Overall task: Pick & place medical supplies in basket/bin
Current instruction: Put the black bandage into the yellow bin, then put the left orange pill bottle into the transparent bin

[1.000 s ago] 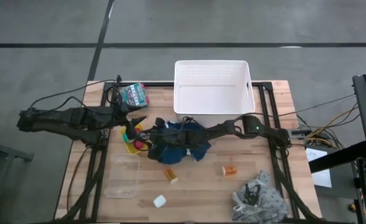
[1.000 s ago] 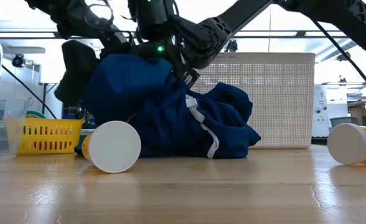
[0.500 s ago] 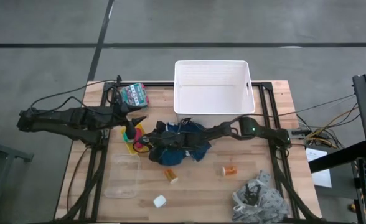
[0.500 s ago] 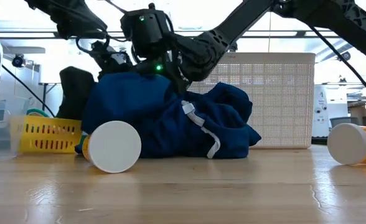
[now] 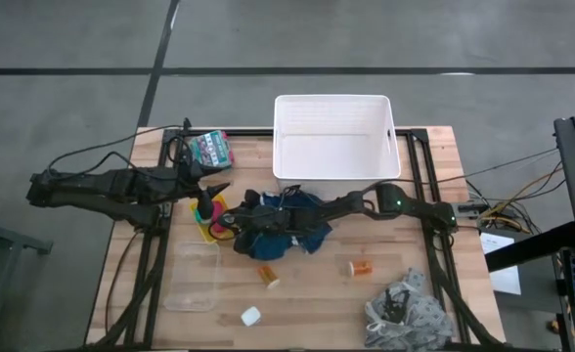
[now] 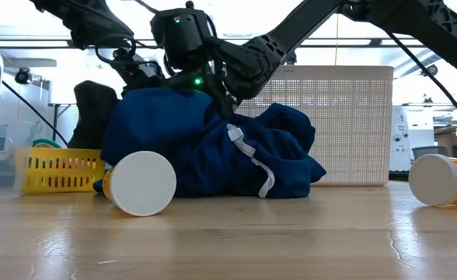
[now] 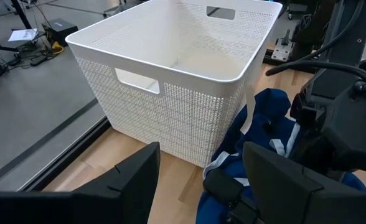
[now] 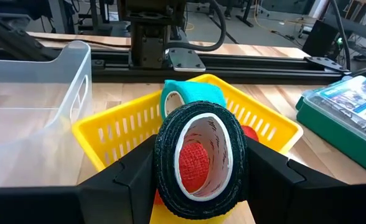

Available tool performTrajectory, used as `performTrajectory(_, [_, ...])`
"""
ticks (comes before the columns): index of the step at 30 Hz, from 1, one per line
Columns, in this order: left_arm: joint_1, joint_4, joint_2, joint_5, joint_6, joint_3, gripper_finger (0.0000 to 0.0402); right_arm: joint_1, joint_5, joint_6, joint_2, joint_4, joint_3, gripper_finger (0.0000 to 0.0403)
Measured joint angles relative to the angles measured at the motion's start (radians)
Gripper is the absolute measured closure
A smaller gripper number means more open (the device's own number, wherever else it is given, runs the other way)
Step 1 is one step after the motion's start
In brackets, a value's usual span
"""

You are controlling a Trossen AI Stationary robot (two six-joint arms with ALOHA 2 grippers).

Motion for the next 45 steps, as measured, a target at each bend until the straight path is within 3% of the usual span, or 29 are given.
performTrajectory(33, [0.000, 0.000, 0.000, 0.000, 0.000, 0.000, 0.0164, 0.003, -0.043, -0.021, -0.003, -0.026, 0.000, 0.0211])
performTrajectory(45, [0.000, 0.000, 0.000, 0.000, 0.000, 0.000, 0.0164, 0.003, -0.045, -0.014, -0.003, -0.027, 0.000, 0.0123])
